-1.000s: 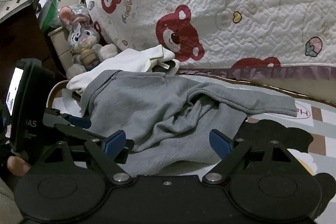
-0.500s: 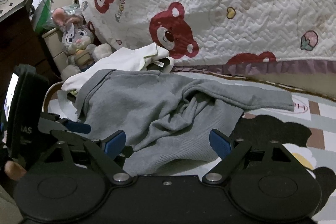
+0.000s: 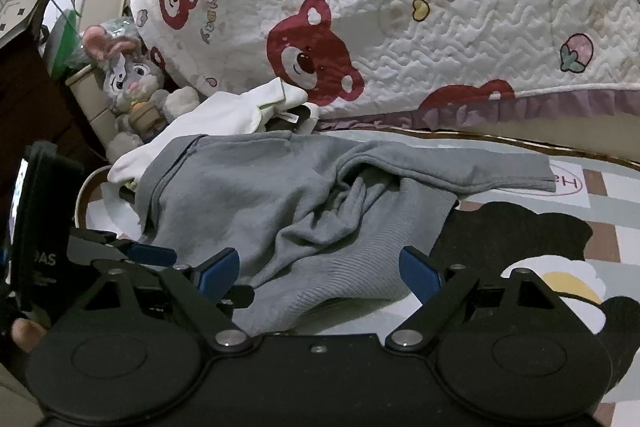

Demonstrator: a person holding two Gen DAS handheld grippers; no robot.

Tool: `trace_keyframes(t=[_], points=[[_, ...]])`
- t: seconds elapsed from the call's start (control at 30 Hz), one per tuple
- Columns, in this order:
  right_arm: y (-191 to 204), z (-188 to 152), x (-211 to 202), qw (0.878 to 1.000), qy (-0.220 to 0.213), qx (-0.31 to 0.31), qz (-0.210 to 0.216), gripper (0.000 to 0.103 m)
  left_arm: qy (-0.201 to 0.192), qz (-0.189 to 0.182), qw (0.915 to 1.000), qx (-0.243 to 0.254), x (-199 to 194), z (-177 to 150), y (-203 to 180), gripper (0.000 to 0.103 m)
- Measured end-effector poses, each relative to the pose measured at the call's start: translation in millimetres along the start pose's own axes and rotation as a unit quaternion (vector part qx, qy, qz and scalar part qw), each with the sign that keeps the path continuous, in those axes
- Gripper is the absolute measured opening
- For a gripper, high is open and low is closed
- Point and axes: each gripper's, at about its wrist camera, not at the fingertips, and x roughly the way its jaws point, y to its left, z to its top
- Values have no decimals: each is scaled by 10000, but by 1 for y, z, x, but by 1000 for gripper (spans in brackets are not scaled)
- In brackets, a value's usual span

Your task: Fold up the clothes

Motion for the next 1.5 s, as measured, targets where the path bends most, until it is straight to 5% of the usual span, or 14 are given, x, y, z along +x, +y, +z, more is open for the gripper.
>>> trace_keyframes(t=[1.0, 1.3, 1.43, 1.5], points=[[-7, -6, 7, 9999, 90, 70, -22, 90, 112, 19, 9999, 96, 7, -2, -3, 103], [-41, -37, 53, 9964, 519, 667, -102, 91, 194, 337, 9984, -400, 37, -14, 45, 100], [-47, -50, 74, 9948, 617, 803, 74, 91, -723, 1375, 9851, 744, 36, -40, 46, 100], [-47, -52, 85, 9946, 658, 785, 136, 91, -692, 1408, 9817, 1079, 40, -48, 51, 100]])
